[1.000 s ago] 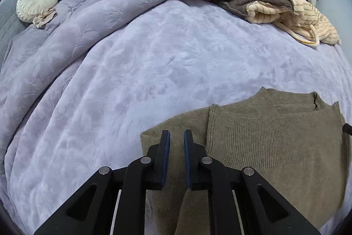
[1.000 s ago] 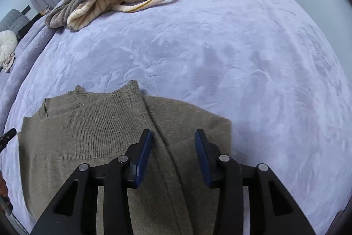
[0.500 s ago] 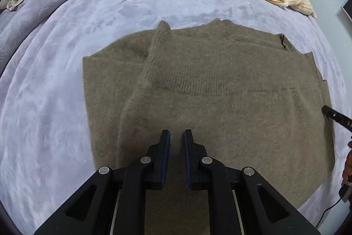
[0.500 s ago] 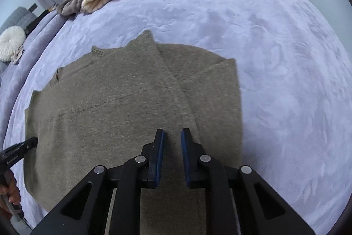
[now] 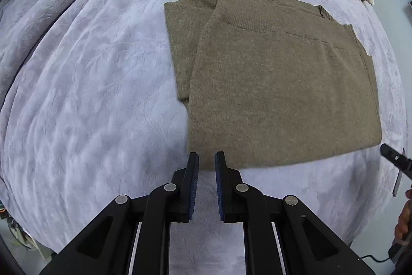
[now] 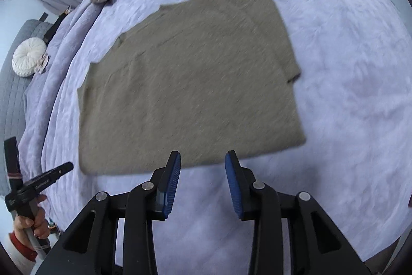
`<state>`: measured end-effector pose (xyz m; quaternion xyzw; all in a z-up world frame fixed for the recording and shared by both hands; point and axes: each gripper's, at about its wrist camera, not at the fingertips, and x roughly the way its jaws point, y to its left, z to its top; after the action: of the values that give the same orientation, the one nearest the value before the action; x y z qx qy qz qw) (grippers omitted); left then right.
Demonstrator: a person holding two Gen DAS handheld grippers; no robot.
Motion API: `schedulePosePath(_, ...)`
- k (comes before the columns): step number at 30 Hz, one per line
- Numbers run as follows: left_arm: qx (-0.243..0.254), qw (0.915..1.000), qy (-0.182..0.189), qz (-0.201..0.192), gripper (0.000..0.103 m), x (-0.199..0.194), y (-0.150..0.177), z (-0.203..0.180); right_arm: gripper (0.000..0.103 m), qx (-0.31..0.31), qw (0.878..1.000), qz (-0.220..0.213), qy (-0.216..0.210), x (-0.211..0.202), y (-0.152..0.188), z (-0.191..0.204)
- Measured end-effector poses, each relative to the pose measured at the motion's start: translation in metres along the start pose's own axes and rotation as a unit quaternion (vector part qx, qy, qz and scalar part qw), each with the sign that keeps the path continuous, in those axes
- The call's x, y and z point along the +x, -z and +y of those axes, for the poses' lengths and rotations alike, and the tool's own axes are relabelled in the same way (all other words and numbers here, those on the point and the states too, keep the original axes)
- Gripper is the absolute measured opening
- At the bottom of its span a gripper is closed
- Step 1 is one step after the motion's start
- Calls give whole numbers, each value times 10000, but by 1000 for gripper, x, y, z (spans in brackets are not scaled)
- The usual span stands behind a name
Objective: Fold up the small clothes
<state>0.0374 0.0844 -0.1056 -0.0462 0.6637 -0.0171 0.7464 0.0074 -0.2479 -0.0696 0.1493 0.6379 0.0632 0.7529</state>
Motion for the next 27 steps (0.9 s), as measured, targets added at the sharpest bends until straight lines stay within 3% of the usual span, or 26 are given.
schedulePosePath(2, -57, 9999, 139, 0, 15, -9, 11, -1, 39, -96, 9997, 198, -47, 5, 17, 18)
schedulePosePath(3, -80, 9998, 175, -39, 22, -13, 15, -2, 39, -149, 9995, 273, -69, 7, 23, 25)
schedulePosePath(4, -93, 9997, 206, -70, 68, -17, 18, -3, 41, -214, 9991, 346, -73, 9, 29, 33)
schedulePosePath(5, -103, 9998, 170, -103, 102, -22, 22, -5, 42, -253, 9989, 380, -67, 10, 32, 39)
schedulePosePath(8, 140, 9994, 161, -271, 101, -36, 33, -7, 51, -378, 9980, 505, -92, 14, 40, 55)
schedulePosePath(10, 194, 9993, 78, -298, 101, -39, 36, -7, 72, -505, 9972, 553, -76, 14, 45, 64)
schedulePosePath(11, 186, 9994, 82, -284, 101, -40, 39, -7, 75, -575, 9967, 577, -48, 14, 46, 70)
schedulePosePath(19, -456, 9988, 154, -44, 101, -34, 49, 19, 76, -953, 9922, 795, -90, 13, 58, 92)
schedulePosePath(27, -568, 9975, 420, -46, 101, -37, 55, 28, 76, -969, 9911, 901, -121, 14, 57, 96)
